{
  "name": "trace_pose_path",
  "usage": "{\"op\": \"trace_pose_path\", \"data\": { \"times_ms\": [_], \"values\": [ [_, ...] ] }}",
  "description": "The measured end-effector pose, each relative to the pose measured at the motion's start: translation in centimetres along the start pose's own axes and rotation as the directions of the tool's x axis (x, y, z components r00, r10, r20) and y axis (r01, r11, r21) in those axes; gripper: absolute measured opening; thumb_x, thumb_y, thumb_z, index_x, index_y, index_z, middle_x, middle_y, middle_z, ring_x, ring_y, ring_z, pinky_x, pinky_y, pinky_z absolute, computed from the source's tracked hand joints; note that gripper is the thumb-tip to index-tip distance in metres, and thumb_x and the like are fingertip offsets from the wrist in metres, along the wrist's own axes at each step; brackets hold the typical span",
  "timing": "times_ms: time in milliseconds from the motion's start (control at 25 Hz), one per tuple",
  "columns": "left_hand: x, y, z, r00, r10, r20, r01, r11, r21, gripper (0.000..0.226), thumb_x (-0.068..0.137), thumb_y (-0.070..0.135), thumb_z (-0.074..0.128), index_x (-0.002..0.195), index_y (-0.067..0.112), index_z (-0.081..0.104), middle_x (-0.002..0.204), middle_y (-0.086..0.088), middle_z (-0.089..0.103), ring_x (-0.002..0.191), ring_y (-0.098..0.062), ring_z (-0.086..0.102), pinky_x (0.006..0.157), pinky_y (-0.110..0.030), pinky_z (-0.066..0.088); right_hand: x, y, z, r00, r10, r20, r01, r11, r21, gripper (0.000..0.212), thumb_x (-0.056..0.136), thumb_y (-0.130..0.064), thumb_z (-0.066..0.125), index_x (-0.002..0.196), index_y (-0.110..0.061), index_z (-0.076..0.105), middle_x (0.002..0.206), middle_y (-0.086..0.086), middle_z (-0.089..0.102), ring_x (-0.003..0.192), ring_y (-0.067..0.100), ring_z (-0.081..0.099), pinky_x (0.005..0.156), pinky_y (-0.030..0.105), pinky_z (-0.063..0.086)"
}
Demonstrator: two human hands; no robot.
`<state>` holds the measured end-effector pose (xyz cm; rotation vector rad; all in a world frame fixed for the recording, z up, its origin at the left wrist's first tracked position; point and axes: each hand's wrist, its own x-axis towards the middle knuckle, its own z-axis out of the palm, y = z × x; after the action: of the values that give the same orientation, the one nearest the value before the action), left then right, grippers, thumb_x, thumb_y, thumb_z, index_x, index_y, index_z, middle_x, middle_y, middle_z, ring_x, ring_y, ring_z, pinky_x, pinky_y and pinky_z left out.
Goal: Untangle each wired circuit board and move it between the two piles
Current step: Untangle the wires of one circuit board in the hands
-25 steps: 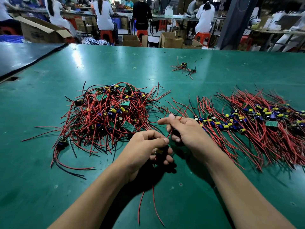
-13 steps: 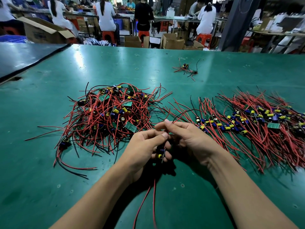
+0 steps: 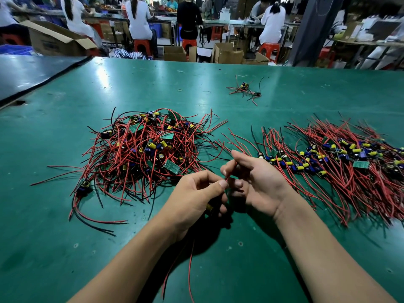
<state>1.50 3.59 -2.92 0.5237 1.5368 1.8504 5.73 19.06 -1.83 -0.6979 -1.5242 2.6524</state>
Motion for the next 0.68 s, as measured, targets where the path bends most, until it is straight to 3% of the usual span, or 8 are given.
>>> {"op": "trace_pose_path", "data": {
  "times_ms": [80, 160, 240, 360, 560, 680],
  "values": [
    [-0.1, -0.1, 0.0, 1.0, -0.019, 0.015, 0.019, 1.0, 0.004, 0.01, 0.095, 0.007, 0.059, 0.085, 0.005, 0.061, 0.063, -0.01, 0.061, 0.051, -0.021, 0.056, 0.053, -0.026, 0.048, -0.3, -0.2, -0.2, 0.999, 0.013, 0.039, -0.013, 1.0, -0.013, 0.036, 0.084, -0.034, 0.062, 0.056, -0.011, 0.066, 0.07, 0.002, 0.056, 0.042, 0.009, 0.038, 0.042, 0.019, 0.025],
    [0.0, -0.2, 0.1, 0.999, -0.04, 0.015, 0.04, 0.999, -0.01, 0.009, 0.095, 0.006, 0.058, 0.089, 0.005, 0.064, 0.061, -0.01, 0.06, 0.05, -0.021, 0.056, 0.052, -0.026, 0.048, -0.4, -0.1, -0.3, 0.999, -0.013, 0.039, 0.018, 0.99, -0.142, 0.038, 0.089, -0.037, 0.061, 0.063, -0.012, 0.072, 0.063, 0.005, 0.051, 0.041, 0.01, 0.043, 0.041, 0.018, 0.028],
    [0.1, -0.2, 0.2, 0.999, -0.04, -0.012, 0.04, 0.999, -0.018, 0.009, 0.095, 0.005, 0.057, 0.094, 0.003, 0.066, 0.06, -0.009, 0.06, 0.048, -0.02, 0.056, 0.05, -0.025, 0.048, -0.5, 0.4, 0.1, 0.998, -0.061, 0.031, 0.068, 0.957, -0.282, 0.04, 0.096, -0.042, 0.059, 0.077, -0.013, 0.077, 0.06, 0.008, 0.048, 0.04, 0.016, 0.052, 0.04, 0.019, 0.039],
    [0.3, -0.1, 0.3, 0.997, -0.01, -0.07, 0.009, 1.0, -0.017, 0.013, 0.096, 0.007, 0.057, 0.095, -0.005, 0.061, 0.057, -0.007, 0.059, 0.045, -0.018, 0.055, 0.045, -0.022, 0.047, -0.5, 1.3, 0.9, 0.99, -0.115, 0.077, 0.135, 0.928, -0.347, 0.039, 0.094, -0.045, 0.065, 0.093, -0.007, 0.076, 0.06, 0.011, 0.058, 0.044, 0.022, 0.058, 0.045, 0.027, 0.052],
    [0.1, -0.2, 0.3, 0.995, 0.026, -0.091, -0.025, 1.0, 0.013, 0.009, 0.096, 0.004, 0.055, 0.092, -0.003, 0.058, 0.055, -0.005, 0.057, 0.043, -0.016, 0.055, 0.044, -0.022, 0.047, -0.7, 1.4, 1.1, 0.986, -0.119, 0.117, 0.16, 0.873, -0.46, 0.047, 0.097, -0.045, 0.061, 0.063, -0.014, 0.068, 0.057, 0.014, 0.061, 0.044, 0.022, 0.062, 0.044, 0.023, 0.049],
    [0.0, -0.2, 0.3, 0.998, 0.011, -0.066, -0.008, 0.999, 0.035, 0.008, 0.096, 0.004, 0.055, 0.092, -0.002, 0.057, 0.055, -0.006, 0.056, 0.044, -0.017, 0.054, 0.044, -0.022, 0.046, -0.7, 1.0, 0.5, 0.983, -0.13, 0.126, 0.177, 0.837, -0.517, 0.047, 0.102, -0.041, 0.055, 0.072, -0.011, 0.075, 0.06, 0.015, 0.066, 0.048, 0.024, 0.065, 0.049, 0.026, 0.052]
  ]
}}
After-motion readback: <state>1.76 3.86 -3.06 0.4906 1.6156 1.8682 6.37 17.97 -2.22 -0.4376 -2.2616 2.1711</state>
